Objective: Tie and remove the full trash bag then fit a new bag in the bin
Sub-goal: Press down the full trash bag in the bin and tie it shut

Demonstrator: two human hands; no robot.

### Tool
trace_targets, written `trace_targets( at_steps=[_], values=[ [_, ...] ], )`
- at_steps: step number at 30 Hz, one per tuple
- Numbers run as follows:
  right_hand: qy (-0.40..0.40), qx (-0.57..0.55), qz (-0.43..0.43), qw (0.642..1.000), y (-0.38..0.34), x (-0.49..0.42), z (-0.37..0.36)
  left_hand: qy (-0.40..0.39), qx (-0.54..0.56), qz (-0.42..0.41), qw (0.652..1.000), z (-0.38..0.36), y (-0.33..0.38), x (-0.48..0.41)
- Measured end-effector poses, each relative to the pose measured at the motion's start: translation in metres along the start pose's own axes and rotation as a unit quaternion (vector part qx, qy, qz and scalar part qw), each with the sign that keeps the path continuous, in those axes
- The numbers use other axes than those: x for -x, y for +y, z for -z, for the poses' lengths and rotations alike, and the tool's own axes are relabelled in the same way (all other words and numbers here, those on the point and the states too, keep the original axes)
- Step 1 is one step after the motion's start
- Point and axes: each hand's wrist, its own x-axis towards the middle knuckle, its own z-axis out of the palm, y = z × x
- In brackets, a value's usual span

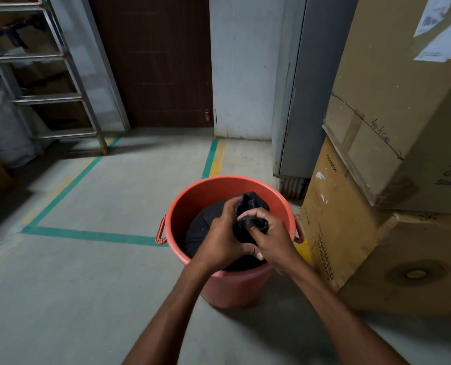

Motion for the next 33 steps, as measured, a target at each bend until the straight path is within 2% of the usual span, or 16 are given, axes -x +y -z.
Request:
trace_targets(
  at_steps=[3, 6, 7, 10, 12, 14, 16, 19, 23, 26, 28, 31, 33],
  values=[
    [-0.048, 0.031, 0.021, 0.998, -0.004, 0.003, 0.000, 0.046, 0.014, -0.056, 0.997, -0.008, 0.001, 0.002],
    [-0.086, 0.055, 0.032, 0.994, -0.012, 0.003, 0.024, 0.072, -0.015, -0.063, 0.995, -0.006, -0.001, 0.006],
    [-0.067, 0.058, 0.039, 0.995, -0.015, 0.001, 0.032, 0.081, -0.037, -0.075, 0.993, -0.006, -0.003, 0.009],
    [0.078, 0.141, 0.083, 0.983, -0.021, -0.007, 0.048, 0.091, -0.084, -0.132, 0.983, -0.006, -0.003, 0.019],
    [0.107, 0.232, 0.114, 0.960, -0.023, -0.018, 0.046, 0.097, -0.130, -0.167, 0.973, -0.008, -0.004, 0.025],
    [0.054, 0.295, 0.116, 0.947, -0.026, -0.029, 0.038, 0.104, -0.179, -0.196, 0.959, -0.010, -0.006, 0.028],
    [-0.023, 0.335, 0.079, 0.939, -0.030, -0.038, 0.024, 0.107, -0.212, -0.223, 0.946, -0.013, -0.008, 0.030],
    [-0.110, 0.421, 0.025, 0.900, -0.036, -0.049, 0.001, 0.104, -0.244, -0.268, 0.926, -0.015, -0.012, 0.031],
    [-0.176, 0.513, -0.026, 0.840, -0.042, -0.058, -0.012, 0.094, -0.289, -0.324, 0.896, -0.013, -0.023, 0.032],
    [-0.184, 0.538, -0.036, 0.822, -0.045, -0.056, -0.018, 0.087, -0.297, -0.349, 0.884, -0.013, -0.027, 0.033],
    [-0.164, 0.520, -0.028, 0.838, -0.044, -0.054, -0.017, 0.085, -0.293, -0.357, 0.883, -0.012, -0.027, 0.034],
    [-0.116, 0.379, -0.024, 0.918, -0.040, -0.055, -0.006, 0.107, -0.283, -0.335, 0.892, -0.010, -0.026, 0.033],
    [-0.068, 0.305, -0.033, 0.949, -0.037, -0.055, 0.006, 0.126, -0.277, -0.322, 0.896, -0.010, -0.024, 0.032]
  ],
)
